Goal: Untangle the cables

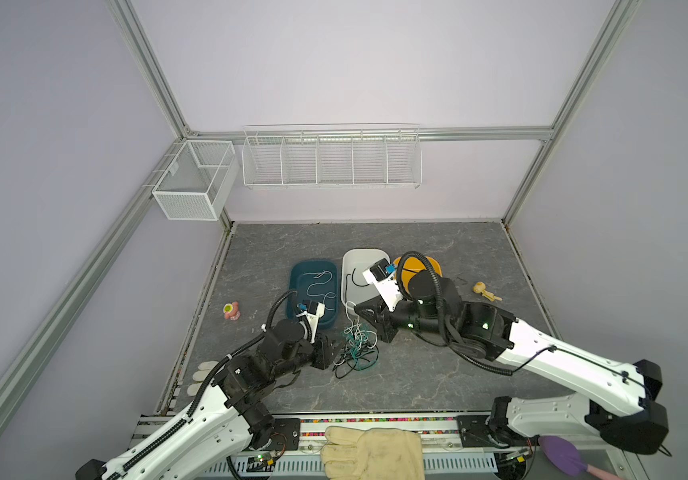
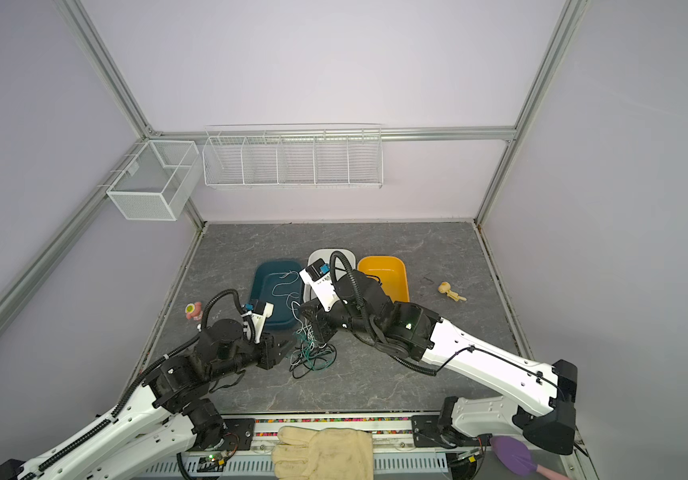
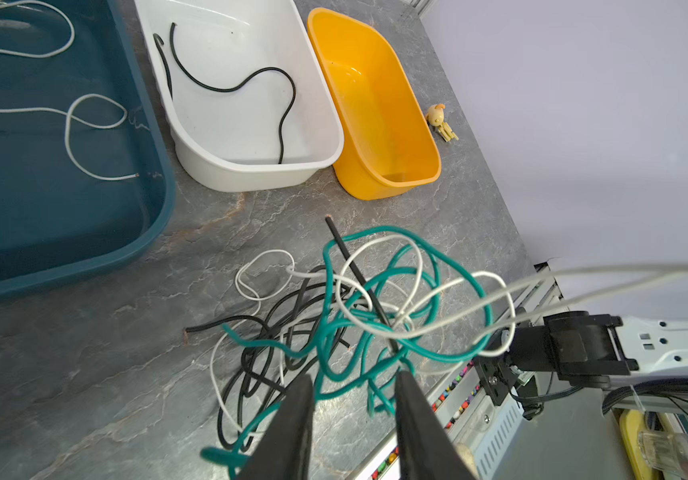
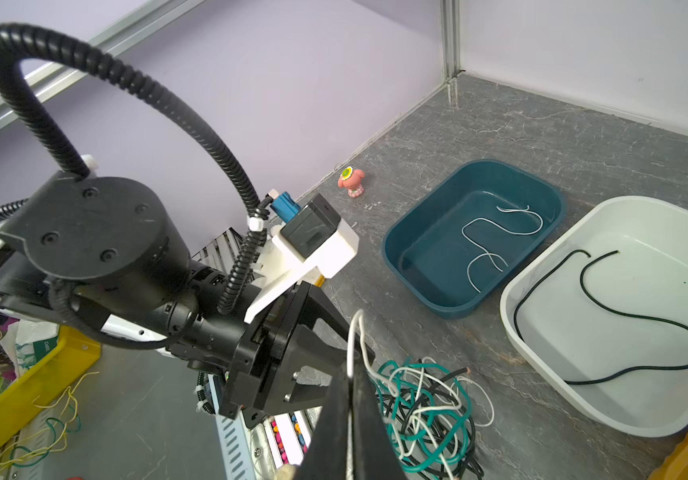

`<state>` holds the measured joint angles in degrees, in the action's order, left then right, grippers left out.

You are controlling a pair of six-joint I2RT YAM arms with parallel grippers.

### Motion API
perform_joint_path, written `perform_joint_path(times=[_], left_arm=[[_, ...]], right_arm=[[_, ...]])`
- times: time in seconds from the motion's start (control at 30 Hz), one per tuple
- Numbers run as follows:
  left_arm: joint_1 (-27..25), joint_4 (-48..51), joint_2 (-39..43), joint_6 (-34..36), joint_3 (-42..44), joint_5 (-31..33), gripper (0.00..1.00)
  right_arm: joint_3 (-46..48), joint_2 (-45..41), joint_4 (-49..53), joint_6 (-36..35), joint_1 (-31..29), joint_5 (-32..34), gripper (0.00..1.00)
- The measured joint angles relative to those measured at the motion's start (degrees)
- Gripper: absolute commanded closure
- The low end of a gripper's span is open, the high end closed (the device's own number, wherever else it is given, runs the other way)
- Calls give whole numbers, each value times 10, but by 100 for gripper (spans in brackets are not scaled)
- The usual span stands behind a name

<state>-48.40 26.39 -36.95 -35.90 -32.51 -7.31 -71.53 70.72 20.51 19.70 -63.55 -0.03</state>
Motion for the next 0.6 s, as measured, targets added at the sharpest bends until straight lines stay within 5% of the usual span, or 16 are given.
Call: perform_joint_path(times=[0.3, 0.6], left_arm=[[0, -27, 7, -14, 35, -2, 83], [0, -74, 14, -41, 96, -5, 72]], right_arm=[[8, -7, -3, 0, -1, 2, 93], [8, -13, -12, 5, -1, -11, 93]])
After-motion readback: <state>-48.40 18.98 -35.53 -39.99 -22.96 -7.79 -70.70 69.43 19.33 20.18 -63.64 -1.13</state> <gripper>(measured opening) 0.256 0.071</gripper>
